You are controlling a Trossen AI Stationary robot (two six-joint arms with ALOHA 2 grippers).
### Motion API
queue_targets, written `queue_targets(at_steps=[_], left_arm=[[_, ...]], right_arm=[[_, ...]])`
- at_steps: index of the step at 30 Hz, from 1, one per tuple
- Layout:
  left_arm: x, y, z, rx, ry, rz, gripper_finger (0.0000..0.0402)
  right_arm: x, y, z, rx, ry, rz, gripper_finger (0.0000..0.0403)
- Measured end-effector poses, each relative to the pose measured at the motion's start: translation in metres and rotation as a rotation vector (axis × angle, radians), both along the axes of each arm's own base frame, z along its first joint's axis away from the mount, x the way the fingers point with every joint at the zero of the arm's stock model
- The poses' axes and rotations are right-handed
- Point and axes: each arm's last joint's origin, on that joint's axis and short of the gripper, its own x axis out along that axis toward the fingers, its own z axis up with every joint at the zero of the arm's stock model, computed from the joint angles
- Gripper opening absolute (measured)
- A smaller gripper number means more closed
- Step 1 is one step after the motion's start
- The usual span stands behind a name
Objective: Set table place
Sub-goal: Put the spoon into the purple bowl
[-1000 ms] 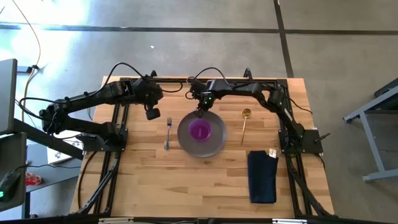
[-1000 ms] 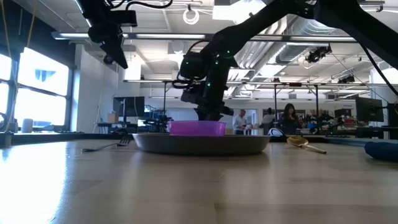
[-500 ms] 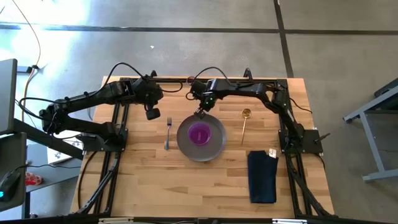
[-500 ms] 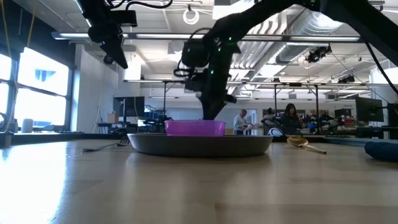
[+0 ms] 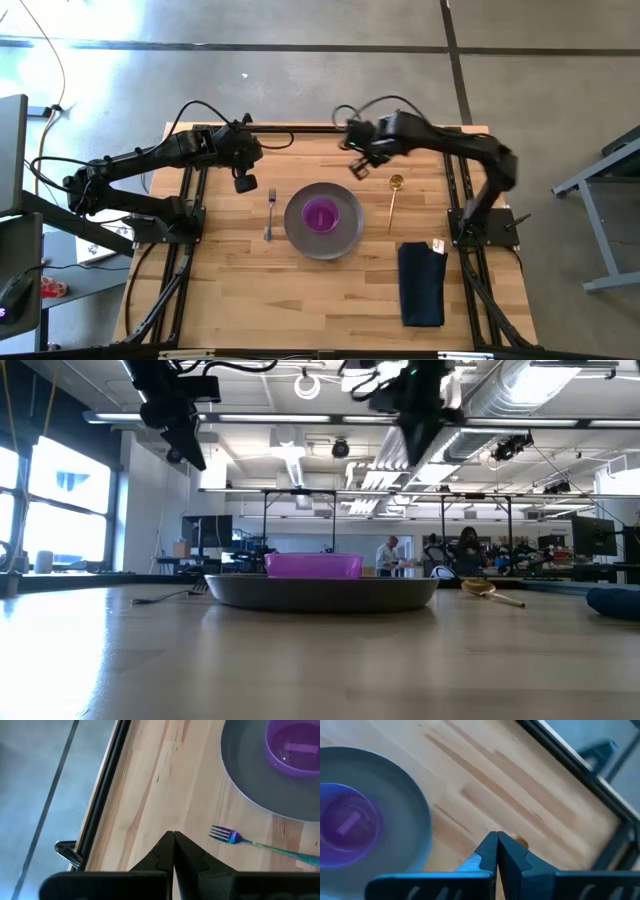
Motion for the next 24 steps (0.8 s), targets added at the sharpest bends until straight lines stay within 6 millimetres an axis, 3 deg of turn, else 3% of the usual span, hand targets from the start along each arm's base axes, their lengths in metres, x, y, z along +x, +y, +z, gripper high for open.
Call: queue_targets(at_steps=[5, 8, 11, 17, 24], left_arm=[[0.001, 0.000, 0.000, 0.015, 0.011, -0.037, 0.0001], [0.002, 0.001, 0.001, 0.027, 0.007, -0.055, 0.0001], [0.003, 0.001, 0.002, 0.046, 0.004, -0.078, 0.0001], [0.005, 0.003, 0.004, 0.083, -0.009, -0.111, 0.0001], [0.007, 0.003, 0.005, 0.092, -0.015, -0.153, 0.0001]], right_arm=[[-0.051, 0.032, 0.015, -0.021, -0.072, -0.187, 0.0000], [-0.077, 0.050, 0.005, 0.003, -0.129, -0.293, 0.0000], [-0.090, 0.064, -0.015, 0.073, -0.176, -0.360, 0.0000], [-0.088, 0.078, -0.061, 0.235, -0.213, -0.402, 0.0001], [-0.086, 0.078, -0.111, 0.353, -0.244, -0.423, 0.0001]])
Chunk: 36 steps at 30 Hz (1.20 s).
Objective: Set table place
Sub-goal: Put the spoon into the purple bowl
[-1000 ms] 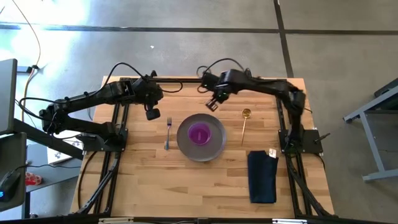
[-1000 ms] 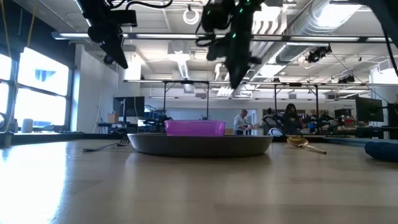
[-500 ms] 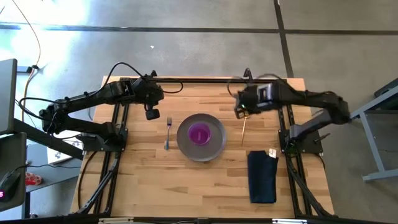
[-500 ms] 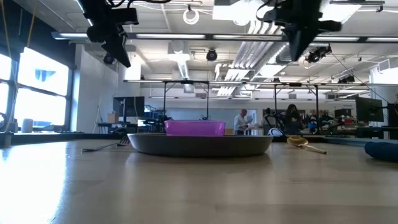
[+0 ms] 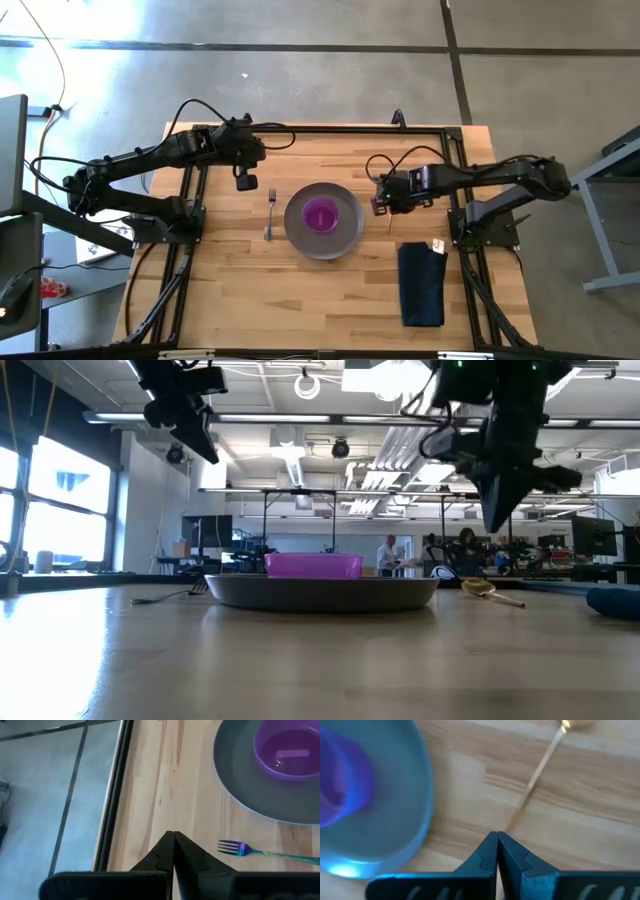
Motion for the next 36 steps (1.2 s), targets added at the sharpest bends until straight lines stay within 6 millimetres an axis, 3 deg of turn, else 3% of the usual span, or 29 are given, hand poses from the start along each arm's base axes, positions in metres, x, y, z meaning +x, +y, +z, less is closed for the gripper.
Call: queue_targets(at_steps=[8, 20, 26, 30, 36], left_arm=[[0.000, 0.000, 0.000, -0.004, -0.002, -0.006, 0.0001], [0.000, 0.000, 0.000, -0.002, -0.001, 0.002, 0.0001], [0.000, 0.000, 0.000, -0.015, -0.014, 0.025, 0.0001], [0.000, 0.000, 0.000, -0.015, -0.015, 0.025, 0.0001], [0.000, 0.000, 0.000, -0.020, -0.020, 0.034, 0.0001]], right_arm=[[-0.006, -0.014, -0.029, 0.063, -0.037, -0.013, 0.0001], [0.001, -0.029, -0.017, -0.074, -0.083, 0.179, 0.0000], [0.001, -0.027, -0.018, -0.051, -0.084, 0.235, 0.0002], [-0.001, -0.025, -0.018, -0.007, -0.084, 0.312, 0.0026], [-0.008, -0.024, -0.020, 0.001, -0.005, 0.373, 0.0103]])
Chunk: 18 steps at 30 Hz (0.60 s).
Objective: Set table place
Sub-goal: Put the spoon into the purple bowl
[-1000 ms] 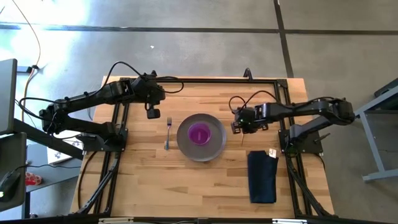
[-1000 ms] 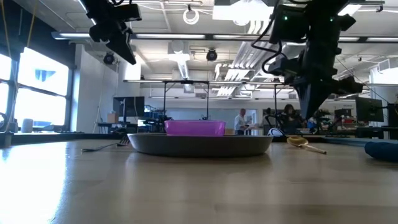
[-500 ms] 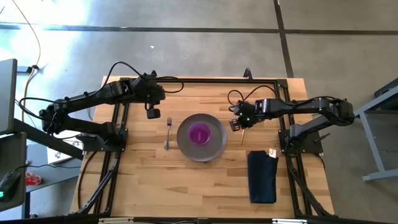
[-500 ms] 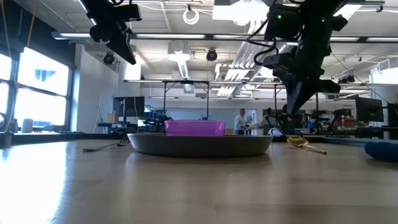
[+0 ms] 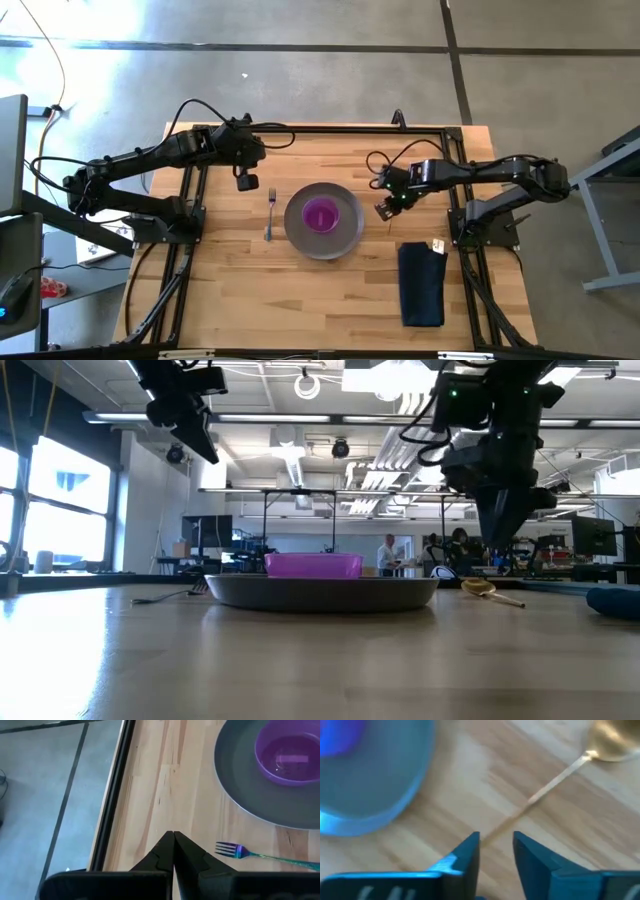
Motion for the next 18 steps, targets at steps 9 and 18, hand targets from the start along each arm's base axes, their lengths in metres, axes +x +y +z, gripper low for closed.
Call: queue_targets(at_steps=[9, 18], left_arm=[[0.000, 0.000, 0.000, -0.011, -0.013, 0.027, 0.0001], [-0.002, 0.002, 0.001, 0.047, 0.011, 0.117, 0.0001]], right_arm=[[-0.014, -0.004, -0.002, -0.168, 0.155, -0.291, 0.0175], [-0.003, -0.002, -0.007, -0.157, 0.082, -0.473, 0.0157]])
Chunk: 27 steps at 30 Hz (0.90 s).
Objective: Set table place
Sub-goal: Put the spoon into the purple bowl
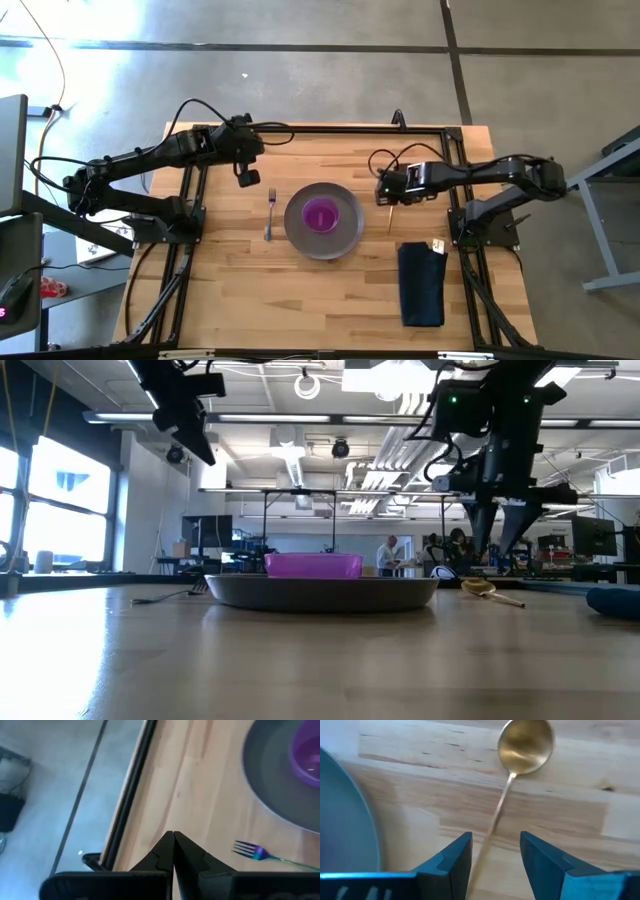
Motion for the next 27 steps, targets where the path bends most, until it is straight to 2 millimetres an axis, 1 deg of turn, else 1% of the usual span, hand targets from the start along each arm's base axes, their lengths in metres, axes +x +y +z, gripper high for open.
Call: queue_targets(at_steps=[11, 18, 21, 24, 27], left_arm=[[0.000, 0.000, 0.000, 0.057, 0.077, -0.086, 0.0001], [0.000, 0.000, 0.000, 0.087, 0.121, -0.146, 0.0001], [0.000, 0.000, 0.000, 0.095, 0.134, -0.164, 0.0001], [0.000, 0.000, 0.000, 0.085, 0.128, -0.183, 0.0001], [0.000, -0.001, 0.000, 0.082, 0.128, -0.187, 0.0001]], right_arm=[[0.024, 0.008, -0.040, 0.102, 0.039, -0.184, 0.0156], [0.037, 0.012, -0.065, 0.146, 0.067, -0.221, 0.0156], [0.038, 0.012, -0.071, 0.159, 0.099, -0.223, 0.0156], [0.037, 0.013, -0.071, 0.160, 0.107, -0.224, 0.0151], [0.035, 0.013, -0.070, 0.163, 0.121, -0.218, 0.0122]])
